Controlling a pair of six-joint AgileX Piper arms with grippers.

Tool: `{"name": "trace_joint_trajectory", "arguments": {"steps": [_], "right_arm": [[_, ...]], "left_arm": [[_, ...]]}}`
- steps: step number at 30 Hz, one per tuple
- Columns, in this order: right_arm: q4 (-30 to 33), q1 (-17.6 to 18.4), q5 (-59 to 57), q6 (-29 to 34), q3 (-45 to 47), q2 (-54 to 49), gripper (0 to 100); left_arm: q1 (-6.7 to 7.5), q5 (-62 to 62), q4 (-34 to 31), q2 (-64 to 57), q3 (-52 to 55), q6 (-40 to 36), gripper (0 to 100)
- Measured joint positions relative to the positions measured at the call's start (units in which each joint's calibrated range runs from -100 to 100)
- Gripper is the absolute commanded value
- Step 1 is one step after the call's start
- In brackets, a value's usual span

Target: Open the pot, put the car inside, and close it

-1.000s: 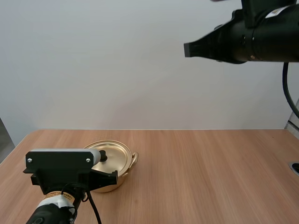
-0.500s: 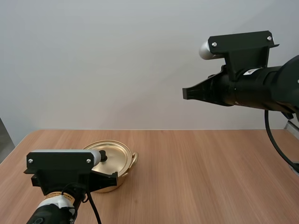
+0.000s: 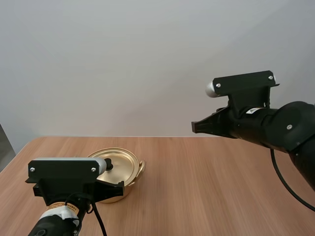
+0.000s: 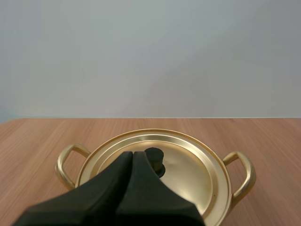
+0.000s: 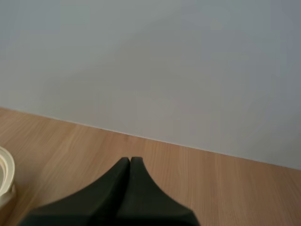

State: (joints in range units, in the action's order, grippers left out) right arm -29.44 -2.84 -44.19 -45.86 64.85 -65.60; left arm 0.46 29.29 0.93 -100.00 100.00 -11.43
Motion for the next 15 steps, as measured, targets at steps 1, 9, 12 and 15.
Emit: {"name": "trace_joint_trajectory", "arguments": {"steps": [1, 9, 12, 15], "right_arm": [[0.9, 0.7, -0.9, 0.0, 0.9, -0.6, 0], [1.8, 2.5, 5.5, 0.0, 9.7, -11.1, 0], [2.0, 2.5, 10.9, 0.0, 14.2, -17.2, 0], [1.5, 2.5, 16.8, 1.2, 18.3, -22.8, 0]], "left_arm": [[0.0, 0.0, 0.0, 0.0, 0.0, 0.0, 0], [0.0, 0.0, 0.0, 0.0, 0.0, 0.0, 0], [0.0, 0.0, 0.0, 0.0, 0.0, 0.0, 0], [0.0, 0.0, 0.0, 0.0, 0.0, 0.0, 0]]}}
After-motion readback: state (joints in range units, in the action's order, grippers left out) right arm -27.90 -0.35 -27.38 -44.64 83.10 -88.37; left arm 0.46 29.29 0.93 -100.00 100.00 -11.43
